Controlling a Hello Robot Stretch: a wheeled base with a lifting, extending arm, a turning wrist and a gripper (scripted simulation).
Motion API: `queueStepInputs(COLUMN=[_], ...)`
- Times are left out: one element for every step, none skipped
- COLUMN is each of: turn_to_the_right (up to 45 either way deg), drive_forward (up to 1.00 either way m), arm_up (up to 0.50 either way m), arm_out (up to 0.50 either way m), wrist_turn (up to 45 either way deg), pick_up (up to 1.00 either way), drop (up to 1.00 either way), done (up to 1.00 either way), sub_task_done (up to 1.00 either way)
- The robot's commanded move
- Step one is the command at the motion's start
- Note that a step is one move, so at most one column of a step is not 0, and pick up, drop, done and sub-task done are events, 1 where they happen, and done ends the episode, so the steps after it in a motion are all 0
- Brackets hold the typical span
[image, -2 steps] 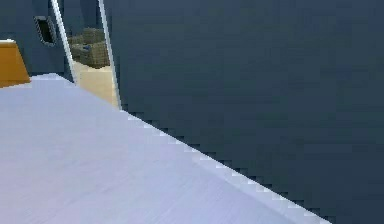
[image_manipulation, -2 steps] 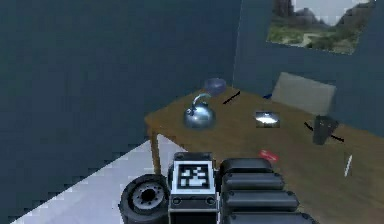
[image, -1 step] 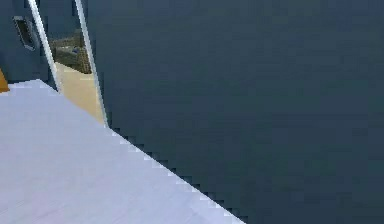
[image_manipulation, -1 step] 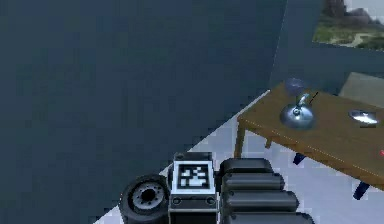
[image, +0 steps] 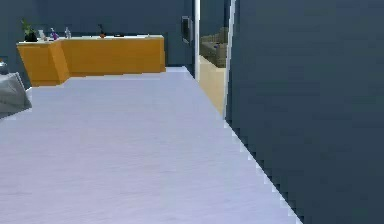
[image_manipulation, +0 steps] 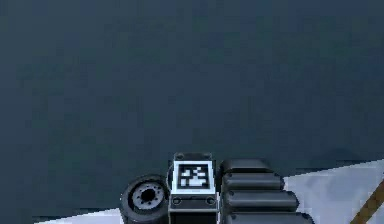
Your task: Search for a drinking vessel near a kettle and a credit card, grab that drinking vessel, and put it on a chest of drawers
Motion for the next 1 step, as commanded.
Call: queueStepInputs(turn_to_the_right=[0.0], drive_forward=[1.00], arm_up=[0.00], arm_out=[0.00], wrist_turn=[0.0], pick_up=[0.00], drop=[0.00], done=[0.00], sub_task_done=[0.00])
